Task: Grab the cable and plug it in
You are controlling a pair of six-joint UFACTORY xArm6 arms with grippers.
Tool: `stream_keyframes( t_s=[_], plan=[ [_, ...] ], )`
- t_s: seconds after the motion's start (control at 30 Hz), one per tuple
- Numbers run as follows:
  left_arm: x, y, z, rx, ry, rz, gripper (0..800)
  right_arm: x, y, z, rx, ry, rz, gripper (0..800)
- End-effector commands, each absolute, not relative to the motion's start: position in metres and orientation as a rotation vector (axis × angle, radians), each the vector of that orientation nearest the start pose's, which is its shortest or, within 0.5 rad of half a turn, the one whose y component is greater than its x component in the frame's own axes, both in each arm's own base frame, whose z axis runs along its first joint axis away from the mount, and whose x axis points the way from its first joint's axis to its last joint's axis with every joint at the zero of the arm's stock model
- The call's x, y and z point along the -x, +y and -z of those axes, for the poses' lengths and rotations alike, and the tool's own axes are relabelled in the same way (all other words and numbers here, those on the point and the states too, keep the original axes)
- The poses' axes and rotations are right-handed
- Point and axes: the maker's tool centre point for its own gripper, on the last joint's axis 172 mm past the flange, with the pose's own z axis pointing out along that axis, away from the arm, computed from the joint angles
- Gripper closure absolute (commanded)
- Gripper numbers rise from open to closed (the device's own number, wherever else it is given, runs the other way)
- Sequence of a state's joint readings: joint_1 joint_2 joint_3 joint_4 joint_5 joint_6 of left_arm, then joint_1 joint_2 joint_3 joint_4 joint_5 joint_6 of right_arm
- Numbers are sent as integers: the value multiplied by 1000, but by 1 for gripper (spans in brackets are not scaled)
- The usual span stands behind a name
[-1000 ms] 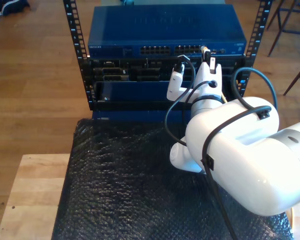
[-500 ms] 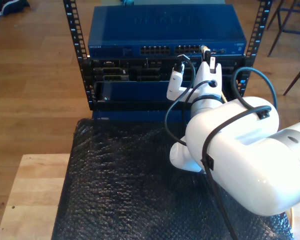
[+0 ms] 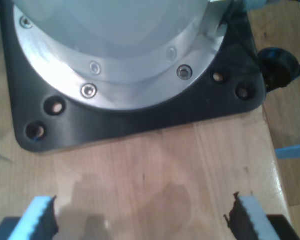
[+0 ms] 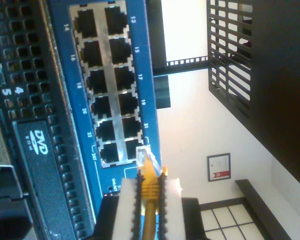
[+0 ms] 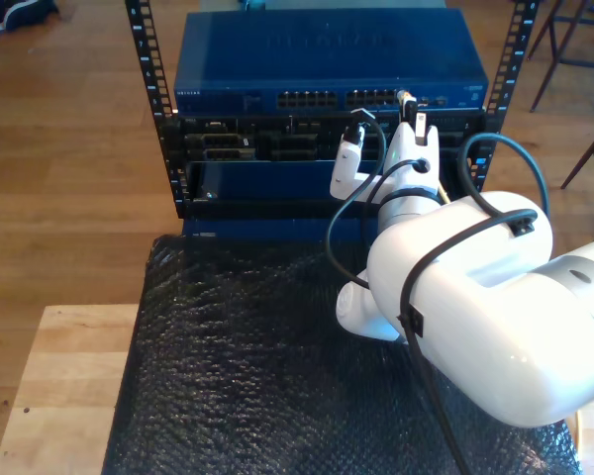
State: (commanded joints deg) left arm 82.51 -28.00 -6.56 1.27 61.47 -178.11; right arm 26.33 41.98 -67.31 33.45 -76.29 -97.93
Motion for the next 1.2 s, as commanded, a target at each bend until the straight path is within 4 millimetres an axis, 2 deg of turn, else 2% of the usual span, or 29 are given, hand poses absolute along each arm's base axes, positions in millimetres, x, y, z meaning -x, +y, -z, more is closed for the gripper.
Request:
stream_keyframes(
  t_s=[1.2],
  plan=[
    [-11,117,-31,2218,2655,536,0,-656,153,-271,-1220,988,-1258,800]
  ],
)
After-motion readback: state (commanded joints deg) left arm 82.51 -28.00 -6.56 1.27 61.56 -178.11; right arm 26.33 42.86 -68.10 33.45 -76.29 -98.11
